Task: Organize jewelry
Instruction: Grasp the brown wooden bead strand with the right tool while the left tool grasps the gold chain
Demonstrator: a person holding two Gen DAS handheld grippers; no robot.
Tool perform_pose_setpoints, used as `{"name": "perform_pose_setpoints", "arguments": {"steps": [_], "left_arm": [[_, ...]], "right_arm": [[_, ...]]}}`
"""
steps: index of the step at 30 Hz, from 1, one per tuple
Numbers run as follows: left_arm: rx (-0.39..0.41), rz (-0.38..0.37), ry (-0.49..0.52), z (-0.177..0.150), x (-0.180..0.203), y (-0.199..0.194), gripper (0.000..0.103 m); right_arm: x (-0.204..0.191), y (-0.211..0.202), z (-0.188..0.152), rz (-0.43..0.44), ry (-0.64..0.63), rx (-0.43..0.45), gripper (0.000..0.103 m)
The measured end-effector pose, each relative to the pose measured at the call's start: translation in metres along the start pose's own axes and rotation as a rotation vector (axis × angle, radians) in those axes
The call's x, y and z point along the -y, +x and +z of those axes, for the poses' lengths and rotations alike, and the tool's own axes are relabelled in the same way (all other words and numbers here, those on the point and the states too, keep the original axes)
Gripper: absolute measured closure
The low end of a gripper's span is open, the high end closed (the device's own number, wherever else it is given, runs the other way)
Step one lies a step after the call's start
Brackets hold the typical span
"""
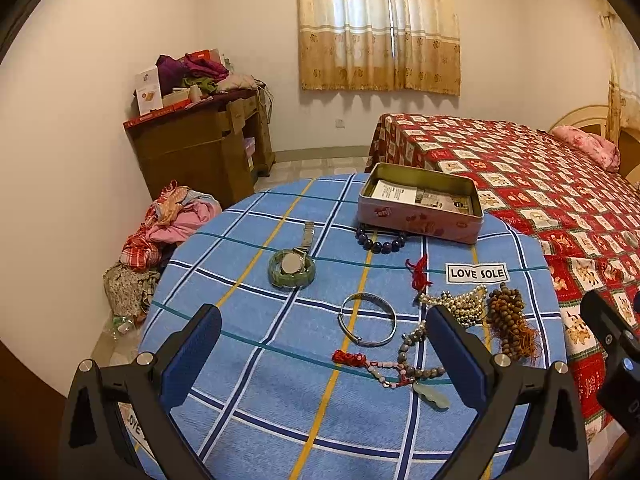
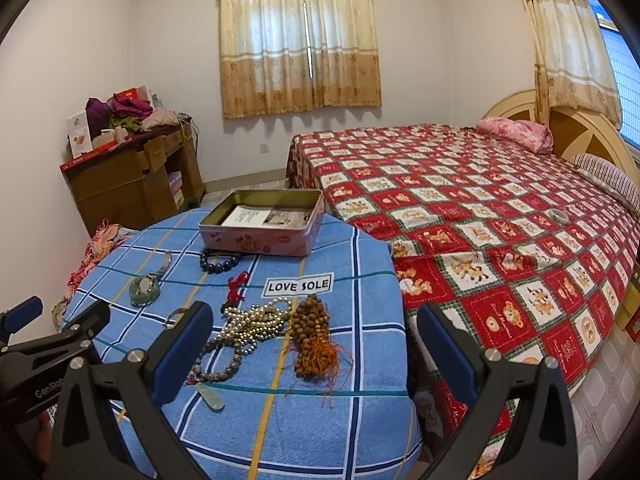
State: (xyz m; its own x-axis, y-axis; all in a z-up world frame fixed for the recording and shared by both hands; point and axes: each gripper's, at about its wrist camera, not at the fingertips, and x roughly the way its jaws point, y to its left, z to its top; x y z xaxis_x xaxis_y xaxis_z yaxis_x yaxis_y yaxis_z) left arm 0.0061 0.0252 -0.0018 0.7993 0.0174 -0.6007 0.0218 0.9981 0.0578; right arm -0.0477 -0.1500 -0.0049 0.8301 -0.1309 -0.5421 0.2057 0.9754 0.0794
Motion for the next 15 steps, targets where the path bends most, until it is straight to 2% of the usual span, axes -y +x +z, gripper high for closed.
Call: {"name": "perform_pose_setpoints", "arguments": {"steps": [3, 5, 6, 7, 11, 15], "left_arm": [[-0.027, -0.028, 0.001, -0.003, -0.001, 0.01, 0.001], [-0.059, -0.045, 0.006, -0.007, -0.002, 0.019, 0.001], [-0.081, -0.051, 0.007, -0.009, -0.002, 0.025, 0.001], [-0.102, -0.055, 0.004, -0.011, -0.003, 0.031, 0.001], [-0.151, -0.076, -0.035, -0.012, -0.009, 0.047, 0.001], [-0.147, -0.079, -0.035, -0.009, -0.011, 0.052, 0.001]], "right_arm": [[0.012, 0.015, -0.006, -0.029, 0.018, -0.056, 0.0], [0.024, 0.025, -0.01, -0.046, 0.025, -0.09, 0.009], [0.028, 0.032, -0.012, -0.05, 0.022, -0.11, 0.021], [0.03, 0.038, -0.012, -0.047, 0.017, -0.133, 0.027], [0.032, 0.067, -0.013, 0.026, 0.004, -0.232, 0.03], [0.017, 0.1, -0.013, 0.071, -0.04, -0.3, 0.033]]}}
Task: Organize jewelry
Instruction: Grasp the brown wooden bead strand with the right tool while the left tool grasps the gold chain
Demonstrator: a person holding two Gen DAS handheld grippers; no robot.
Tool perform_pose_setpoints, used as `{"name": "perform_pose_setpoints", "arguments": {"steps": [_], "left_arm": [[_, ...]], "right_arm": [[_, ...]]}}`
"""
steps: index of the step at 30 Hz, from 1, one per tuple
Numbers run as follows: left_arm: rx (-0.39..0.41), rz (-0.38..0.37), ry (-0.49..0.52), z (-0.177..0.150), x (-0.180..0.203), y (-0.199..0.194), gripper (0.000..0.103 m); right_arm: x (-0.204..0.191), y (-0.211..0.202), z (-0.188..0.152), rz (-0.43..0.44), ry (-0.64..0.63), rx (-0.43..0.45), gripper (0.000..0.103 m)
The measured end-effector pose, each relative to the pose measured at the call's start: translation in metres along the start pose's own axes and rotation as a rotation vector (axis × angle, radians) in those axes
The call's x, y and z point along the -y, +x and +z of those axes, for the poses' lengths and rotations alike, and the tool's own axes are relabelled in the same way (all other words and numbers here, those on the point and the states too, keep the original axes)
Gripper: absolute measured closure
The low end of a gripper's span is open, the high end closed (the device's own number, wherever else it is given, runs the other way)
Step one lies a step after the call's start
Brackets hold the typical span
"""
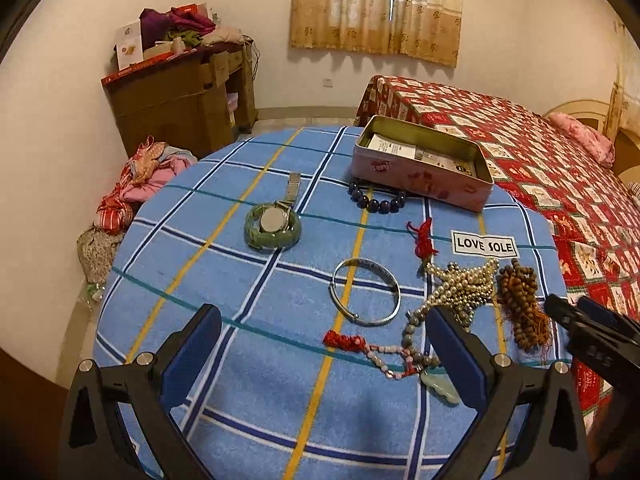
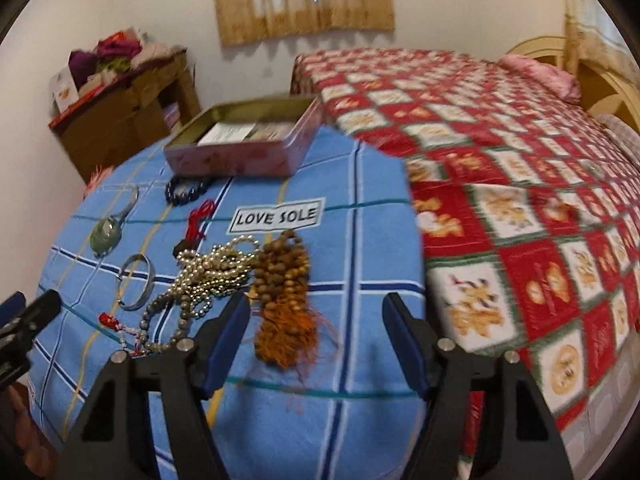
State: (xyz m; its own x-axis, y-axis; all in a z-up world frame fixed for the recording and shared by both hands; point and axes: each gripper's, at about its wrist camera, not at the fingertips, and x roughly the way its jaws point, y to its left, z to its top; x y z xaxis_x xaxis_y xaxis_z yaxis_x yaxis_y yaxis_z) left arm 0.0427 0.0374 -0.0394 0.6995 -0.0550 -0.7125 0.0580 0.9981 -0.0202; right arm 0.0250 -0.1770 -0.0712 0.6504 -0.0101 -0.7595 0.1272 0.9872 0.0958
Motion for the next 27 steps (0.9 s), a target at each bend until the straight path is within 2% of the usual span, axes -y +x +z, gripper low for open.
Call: {"name": "perform_pose_setpoints", "arguments": {"steps": [1, 5, 6, 8, 9, 12, 16, 20, 22, 24, 26, 27], "left_arm": [[0.004, 0.002, 0.014, 0.001, 0.001, 0.001, 0.001], [-0.009, -0.019, 0.047, 0.008, 0.002, 0.01, 0.001], [-0.016, -0.026, 0.052, 0.009, 0.002, 0.013, 0.001], [-0.031, -0.045, 0.066, 0.013, 0.005, 0.019, 0.001], [-0.037, -0.055, 0.068, 0.015, 0.006, 0.021, 0.001], [-0.055, -0.133, 0.084, 0.021, 0.013, 0.028, 0.001], [-0.077, -0.273, 0.148, 0.029, 0.036, 0.033, 0.001], [-0.041, -0.395, 0.242, 0.039, 0.068, 0.036, 0.003], [-0.069, -0.445, 0.273, 0.042, 0.082, 0.044, 0.014], [-0.109, -0.468, 0.307, 0.042, 0.095, 0.057, 0.034], [-0.153, -0.455, 0.342, 0.041, 0.106, 0.072, 0.043], [-0.177, -0.457, 0.364, 0.039, 0.112, 0.079, 0.043]], "right_arm": [[-0.004, 0.006, 0.001, -0.002, -0.014, -0.014, 0.034], [-0.011, 0.039, 0.001, -0.014, -0.058, -0.124, 0.049], [-0.012, 0.037, 0.001, -0.025, -0.077, -0.098, 0.049], [-0.015, 0.037, 0.0, -0.017, -0.112, -0.094, 0.068], [-0.014, 0.035, 0.0, -0.017, -0.113, -0.08, 0.073], [0.001, 0.03, 0.003, 0.022, -0.067, -0.077, 0.077], [0.02, -0.006, 0.017, 0.051, 0.007, 0.052, 0.077], [0.028, -0.033, 0.022, 0.025, 0.002, 0.14, 0.077], [0.031, -0.039, 0.019, 0.021, 0.008, 0.155, 0.077], [0.033, -0.036, 0.02, 0.032, 0.017, 0.15, 0.077], [0.038, -0.033, 0.019, 0.05, 0.035, 0.145, 0.077], [0.038, -0.031, 0.019, 0.054, 0.038, 0.144, 0.077]]}}
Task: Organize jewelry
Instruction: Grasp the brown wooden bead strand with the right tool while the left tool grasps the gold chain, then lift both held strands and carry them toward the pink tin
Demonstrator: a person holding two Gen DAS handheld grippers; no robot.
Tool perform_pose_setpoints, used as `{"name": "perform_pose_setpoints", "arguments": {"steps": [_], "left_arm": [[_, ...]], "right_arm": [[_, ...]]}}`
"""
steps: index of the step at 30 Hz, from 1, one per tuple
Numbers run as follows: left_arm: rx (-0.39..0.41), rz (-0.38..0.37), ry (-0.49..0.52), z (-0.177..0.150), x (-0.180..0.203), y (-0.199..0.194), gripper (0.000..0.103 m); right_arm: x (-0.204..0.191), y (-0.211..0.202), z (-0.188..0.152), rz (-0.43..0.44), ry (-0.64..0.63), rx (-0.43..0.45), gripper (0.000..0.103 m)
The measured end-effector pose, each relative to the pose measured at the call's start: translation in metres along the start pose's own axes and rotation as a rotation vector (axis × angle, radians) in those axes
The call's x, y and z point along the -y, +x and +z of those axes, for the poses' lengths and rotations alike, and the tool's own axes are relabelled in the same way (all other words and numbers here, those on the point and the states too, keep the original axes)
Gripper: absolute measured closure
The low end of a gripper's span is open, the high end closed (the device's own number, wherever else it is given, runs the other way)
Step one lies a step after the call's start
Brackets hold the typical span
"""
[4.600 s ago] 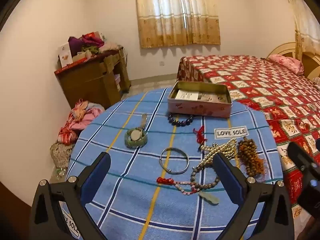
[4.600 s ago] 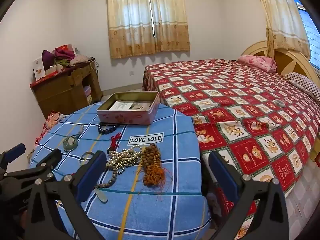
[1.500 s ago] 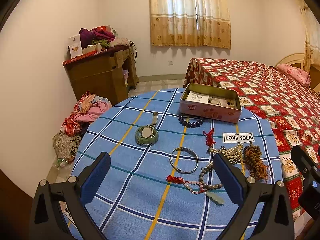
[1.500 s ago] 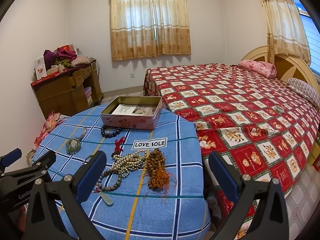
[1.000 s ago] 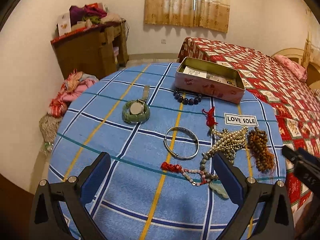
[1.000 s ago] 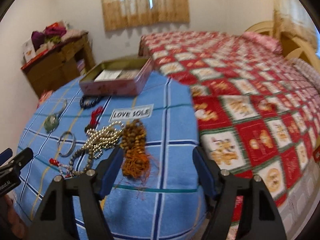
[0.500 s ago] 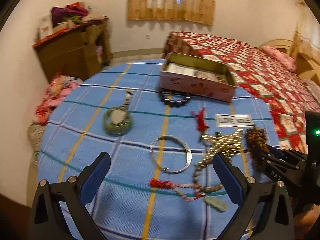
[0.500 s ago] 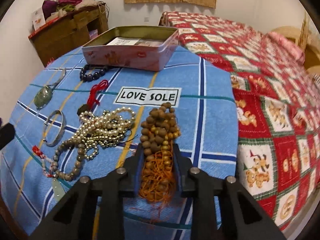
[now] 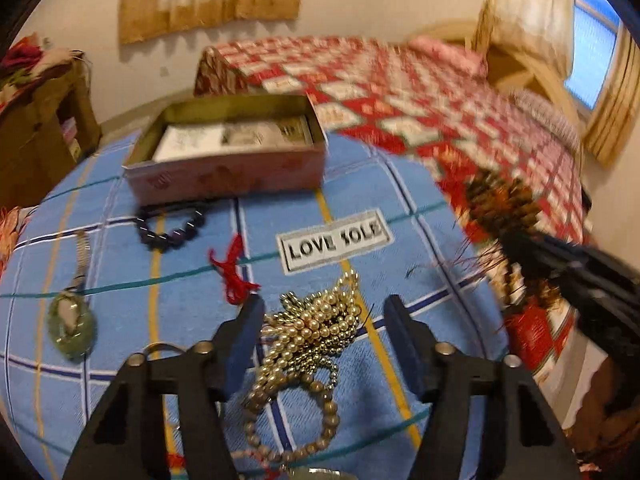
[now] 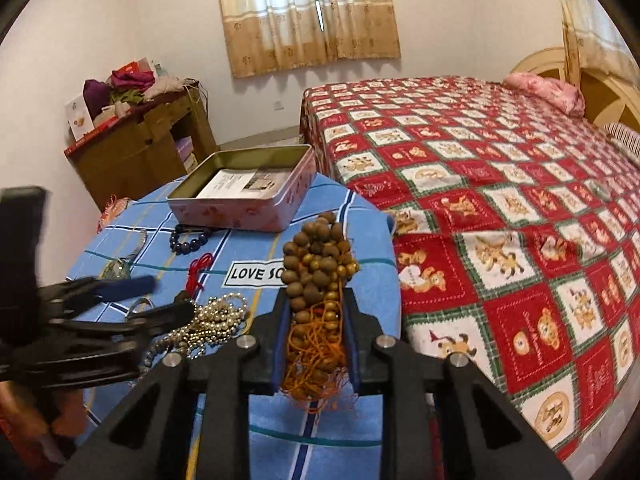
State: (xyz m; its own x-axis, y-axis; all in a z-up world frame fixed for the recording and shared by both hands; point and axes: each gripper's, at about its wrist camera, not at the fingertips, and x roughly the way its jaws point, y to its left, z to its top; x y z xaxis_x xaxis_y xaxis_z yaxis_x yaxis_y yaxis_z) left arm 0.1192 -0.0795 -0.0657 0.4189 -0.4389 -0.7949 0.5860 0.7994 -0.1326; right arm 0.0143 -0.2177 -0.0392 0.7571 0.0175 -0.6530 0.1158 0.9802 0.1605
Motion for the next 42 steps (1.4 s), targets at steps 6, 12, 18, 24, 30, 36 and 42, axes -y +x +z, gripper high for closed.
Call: {"name": "perform_pose_setpoints", "arguments": {"steps": [6, 12, 18, 24, 30, 36, 42], "left_arm": [[-0.1, 0.062, 0.072, 0.0, 0.007, 0.037, 0.043], [-0.102, 0.024, 0.046, 0.0, -0.003, 0.039, 0.078], [0.009, -0.051, -0.014, 0.008, -0.013, 0.0, 0.086], [0.187, -0.137, -0.089, 0.018, -0.025, -0.064, 0.086], [0.29, -0.158, -0.14, 0.015, -0.033, -0.107, 0.086], [0.336, -0.172, -0.162, 0.01, -0.044, -0.135, 0.086], [0.374, -0.178, -0.192, 0.004, -0.059, -0.152, 0.086]], "right_arm": [[0.007, 0.006, -0.003, 0.034, 0.036, -0.029, 0.077], [0.012, 0.003, -0.005, 0.04, 0.052, -0.028, 0.077], [0.015, -0.003, -0.005, 0.03, 0.079, -0.023, 0.076], [0.009, -0.015, -0.002, 0.032, 0.079, 0.012, 0.076], [0.0, -0.023, 0.0, 0.042, 0.062, 0.03, 0.076], [-0.01, -0.029, 0.001, 0.073, 0.042, 0.046, 0.076], [-0.024, -0.029, 0.001, 0.102, 0.014, 0.048, 0.076]]}}
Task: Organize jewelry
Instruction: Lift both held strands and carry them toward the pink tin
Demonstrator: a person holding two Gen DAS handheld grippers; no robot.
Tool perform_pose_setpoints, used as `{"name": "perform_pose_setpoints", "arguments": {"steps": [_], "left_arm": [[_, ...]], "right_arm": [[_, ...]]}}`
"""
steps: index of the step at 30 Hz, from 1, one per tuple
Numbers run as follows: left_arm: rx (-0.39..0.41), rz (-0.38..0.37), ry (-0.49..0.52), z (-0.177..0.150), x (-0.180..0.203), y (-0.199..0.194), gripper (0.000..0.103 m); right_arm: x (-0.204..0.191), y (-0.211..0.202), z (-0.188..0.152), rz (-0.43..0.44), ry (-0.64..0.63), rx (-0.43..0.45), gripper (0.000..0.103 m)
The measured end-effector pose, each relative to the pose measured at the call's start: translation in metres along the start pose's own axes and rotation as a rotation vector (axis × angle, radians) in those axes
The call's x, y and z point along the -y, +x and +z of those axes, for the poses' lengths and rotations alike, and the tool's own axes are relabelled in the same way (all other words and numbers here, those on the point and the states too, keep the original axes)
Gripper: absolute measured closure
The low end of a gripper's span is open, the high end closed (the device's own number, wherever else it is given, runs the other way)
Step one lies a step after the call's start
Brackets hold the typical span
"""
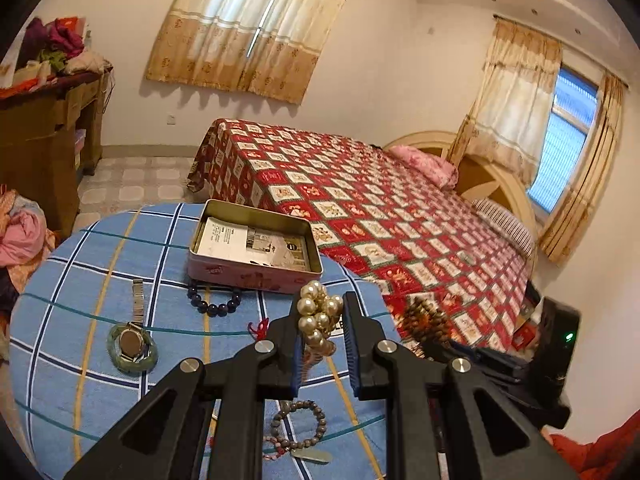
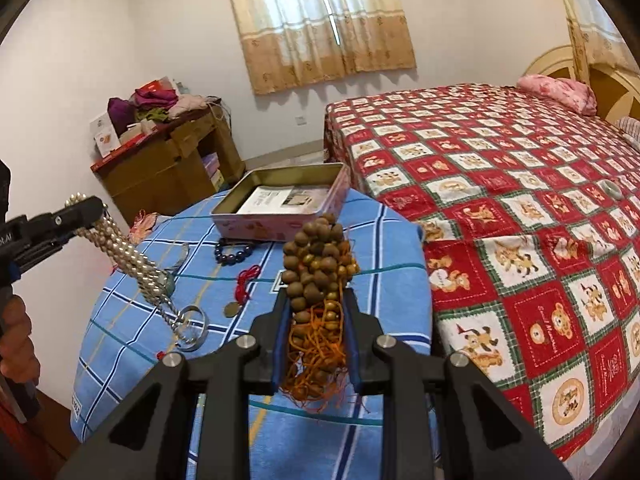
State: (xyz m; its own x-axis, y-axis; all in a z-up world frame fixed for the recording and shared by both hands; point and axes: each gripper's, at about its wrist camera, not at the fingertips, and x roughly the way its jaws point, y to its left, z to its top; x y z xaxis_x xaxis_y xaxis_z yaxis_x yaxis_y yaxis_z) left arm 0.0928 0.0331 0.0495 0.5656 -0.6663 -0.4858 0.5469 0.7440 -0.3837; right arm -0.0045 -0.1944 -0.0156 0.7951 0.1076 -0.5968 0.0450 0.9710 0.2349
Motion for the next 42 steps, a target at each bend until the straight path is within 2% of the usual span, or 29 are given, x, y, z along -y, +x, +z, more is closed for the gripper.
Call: {"name": "perform_pose_setpoints", "arguments": {"steps": [5, 12, 21, 25, 28, 29, 31, 34, 42], "left_arm": [[0.023, -0.01, -0.02, 0.005, -0.005, -0.014, 0.086], [0.04, -0.063, -0.05, 0.012, -0.01, -0.02, 0.086], [0.038, -0.084, -0.02, 0.018, -0.003, -0.022, 0.086], [0.003, -0.054, -0.013, 0.014, -0.005, -0.011, 0.086], [-0.042, 0.008, -0.005, 0.008, -0.015, 0.003, 0.086], [-0.073, 0.047, -0.019, 0.005, -0.021, 0.008, 0.086], [-0.113, 0.062, -0.055, -0.003, -0.034, 0.012, 0.086], [-0.151, 0.07, -0.071, -0.019, -0.044, 0.005, 0.086], [-0.248, 0.193, -0.092, -0.056, -0.076, -0.021, 0.085]], "right_arm": [[-0.002, 0.001, 0.0, 0.017, 0.007, -0.003, 0.076], [-0.005, 0.005, 0.0, 0.029, 0.01, -0.009, 0.076], [-0.006, 0.008, 0.003, 0.042, 0.013, -0.003, 0.076], [-0.007, 0.011, 0.001, 0.045, 0.015, -0.012, 0.076], [-0.005, 0.014, 0.0, 0.049, 0.023, -0.025, 0.076], [-0.005, 0.013, -0.001, 0.05, 0.025, -0.027, 0.076], [-0.005, 0.013, -0.001, 0.048, 0.024, -0.027, 0.076], [-0.006, 0.012, -0.001, 0.043, 0.02, -0.024, 0.076], [-0.017, 0.017, -0.002, 0.061, 0.006, -0.051, 0.076]]}}
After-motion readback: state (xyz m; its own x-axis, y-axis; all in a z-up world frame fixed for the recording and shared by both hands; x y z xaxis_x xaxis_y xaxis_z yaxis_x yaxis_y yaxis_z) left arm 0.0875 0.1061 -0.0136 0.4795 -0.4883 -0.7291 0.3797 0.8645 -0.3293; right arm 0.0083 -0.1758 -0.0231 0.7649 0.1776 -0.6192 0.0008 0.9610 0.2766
